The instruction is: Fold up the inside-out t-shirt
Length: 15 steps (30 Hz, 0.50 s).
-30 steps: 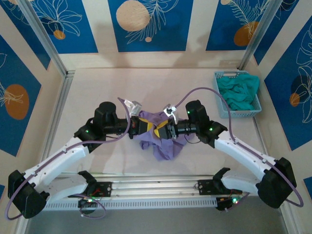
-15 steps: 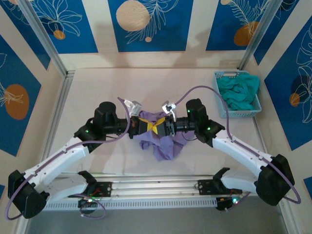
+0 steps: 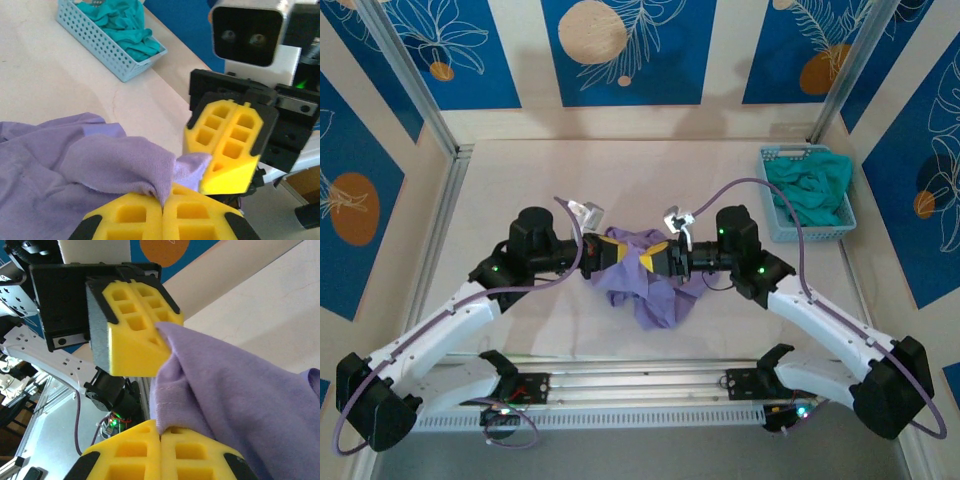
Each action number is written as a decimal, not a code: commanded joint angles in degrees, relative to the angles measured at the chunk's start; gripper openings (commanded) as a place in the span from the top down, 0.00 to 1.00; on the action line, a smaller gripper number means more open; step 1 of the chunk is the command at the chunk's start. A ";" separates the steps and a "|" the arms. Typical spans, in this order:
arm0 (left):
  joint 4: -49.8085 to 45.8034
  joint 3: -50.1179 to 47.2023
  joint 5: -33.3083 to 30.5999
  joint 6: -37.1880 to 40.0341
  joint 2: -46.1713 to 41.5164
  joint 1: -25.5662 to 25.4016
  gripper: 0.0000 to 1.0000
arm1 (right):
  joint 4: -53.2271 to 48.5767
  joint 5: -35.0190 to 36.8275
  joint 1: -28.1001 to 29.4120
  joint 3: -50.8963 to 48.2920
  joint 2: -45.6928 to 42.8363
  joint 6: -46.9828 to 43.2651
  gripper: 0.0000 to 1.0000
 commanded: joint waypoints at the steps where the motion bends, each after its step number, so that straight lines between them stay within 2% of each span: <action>1: -5.14 1.32 -7.35 1.91 0.36 0.67 0.93 | -2.10 -1.01 1.17 1.59 -1.45 -0.58 0.97; 4: -11.17 3.10 -14.08 4.45 1.40 0.62 0.76 | -3.16 1.25 2.46 3.40 -1.21 -0.96 0.97; 7: -16.99 3.66 -21.23 7.39 0.30 0.60 0.67 | -6.09 4.66 3.92 6.27 0.11 -2.49 0.98; 9: -18.03 2.61 -23.01 7.92 -1.77 0.58 0.55 | -7.22 6.66 4.38 7.50 1.20 -2.44 1.00; 11: -17.05 1.19 -21.27 7.25 -4.18 0.45 0.46 | -7.28 7.98 4.63 8.36 2.54 -1.55 1.00; 15: -11.22 -2.20 -12.56 5.19 -8.55 0.02 0.36 | -7.55 10.57 5.00 10.23 5.45 1.18 1.00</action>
